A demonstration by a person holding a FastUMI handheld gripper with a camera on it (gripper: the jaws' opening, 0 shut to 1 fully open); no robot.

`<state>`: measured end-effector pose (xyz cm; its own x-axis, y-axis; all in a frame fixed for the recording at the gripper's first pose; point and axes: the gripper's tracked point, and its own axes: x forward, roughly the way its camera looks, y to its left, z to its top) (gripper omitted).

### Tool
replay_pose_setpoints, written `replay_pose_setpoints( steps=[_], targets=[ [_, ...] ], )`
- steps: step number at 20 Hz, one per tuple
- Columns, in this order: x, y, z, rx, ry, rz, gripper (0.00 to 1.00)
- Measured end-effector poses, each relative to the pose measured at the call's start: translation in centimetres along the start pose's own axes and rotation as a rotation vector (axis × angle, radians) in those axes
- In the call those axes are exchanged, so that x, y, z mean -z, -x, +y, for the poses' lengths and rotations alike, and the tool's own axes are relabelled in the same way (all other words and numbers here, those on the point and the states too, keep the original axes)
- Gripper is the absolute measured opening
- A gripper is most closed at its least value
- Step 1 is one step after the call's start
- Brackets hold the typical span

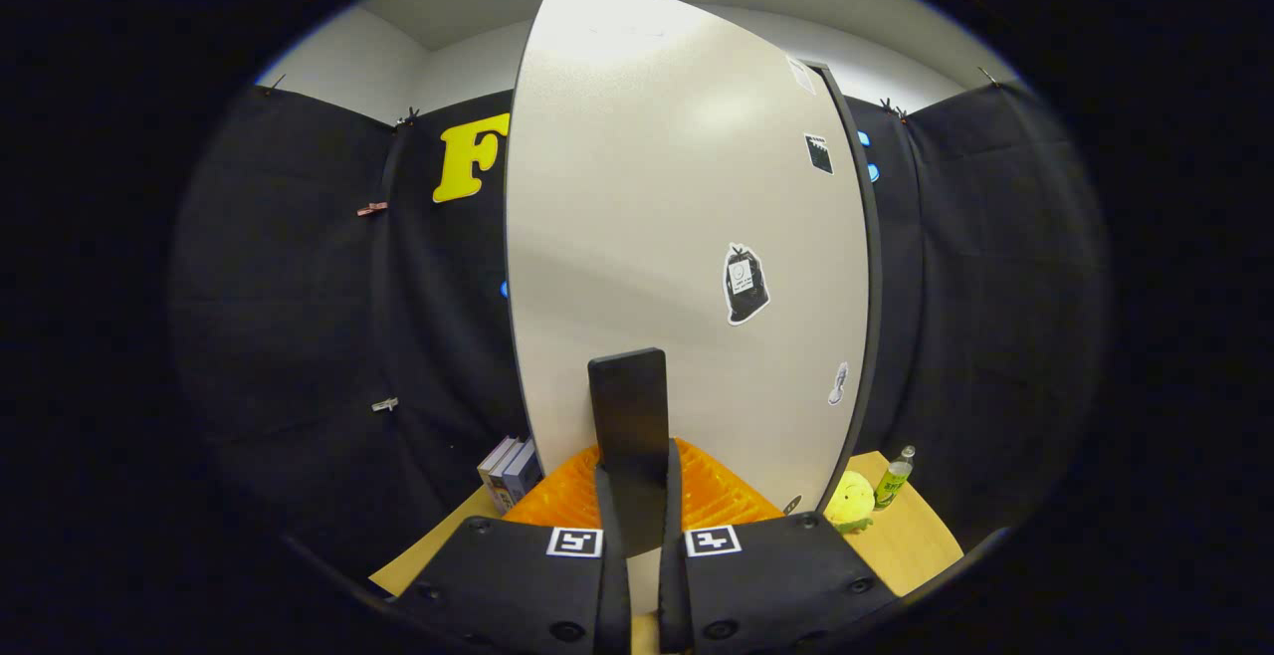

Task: Open the shoe cabinet door, grab the shoes and put them into the shoe cabinet, then close the shoe cabinet door.

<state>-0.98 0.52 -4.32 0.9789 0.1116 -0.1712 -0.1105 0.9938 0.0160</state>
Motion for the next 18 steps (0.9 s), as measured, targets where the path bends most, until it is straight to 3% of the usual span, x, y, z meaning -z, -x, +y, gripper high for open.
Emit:
replay_pose_setpoints(
  steps=[8, 18],
  targets=[
    [-0.4, 6.1, -7.4, -0.052, 0.011, 0.004, 0.15],
    [-0.9, 8.6, -15.8, 0.08, -0.043, -0.008, 0.14]
  ],
)
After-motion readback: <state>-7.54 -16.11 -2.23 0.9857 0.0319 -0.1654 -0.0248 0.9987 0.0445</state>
